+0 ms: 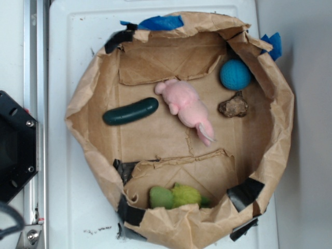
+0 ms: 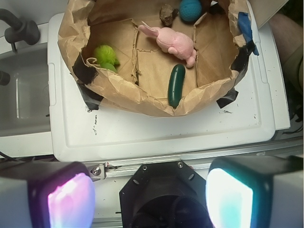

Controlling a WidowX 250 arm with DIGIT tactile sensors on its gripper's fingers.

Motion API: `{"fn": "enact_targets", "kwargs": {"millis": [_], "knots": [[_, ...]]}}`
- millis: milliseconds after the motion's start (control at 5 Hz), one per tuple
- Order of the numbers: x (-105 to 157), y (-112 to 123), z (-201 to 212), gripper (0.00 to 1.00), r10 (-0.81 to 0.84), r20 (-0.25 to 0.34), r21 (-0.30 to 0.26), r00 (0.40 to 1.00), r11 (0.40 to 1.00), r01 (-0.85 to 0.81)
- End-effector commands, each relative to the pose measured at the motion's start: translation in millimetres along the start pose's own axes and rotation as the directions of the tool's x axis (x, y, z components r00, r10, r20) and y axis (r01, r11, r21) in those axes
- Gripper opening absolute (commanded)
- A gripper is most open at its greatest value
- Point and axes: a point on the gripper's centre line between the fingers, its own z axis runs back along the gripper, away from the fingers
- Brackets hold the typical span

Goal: Grab the plastic pickle.

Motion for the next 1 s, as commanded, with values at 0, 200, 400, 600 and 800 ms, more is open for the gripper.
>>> {"fn": "enact_targets", "kwargs": {"millis": [0, 200, 400, 600, 800], "knots": [[0.0, 0.0, 0.0, 1.00, 0.000, 0.000, 0.000, 1.000, 1.000, 0.000], [50.3, 8.4, -3.0, 1.00, -0.039, 0.052, -0.002, 0.998, 0.999, 0.039], [99.8, 12.3, -15.7, 1.00, -0.076, 0.057, -0.006, 0.995, 0.997, 0.077], [147.5, 18.4, -47.5, 1.00, -0.117, 0.049, 0.002, 0.992, 0.993, 0.117], [163.2, 33.1, -90.9, 1.00, -0.084, 0.065, -0.030, 0.994, 0.996, 0.086]]}}
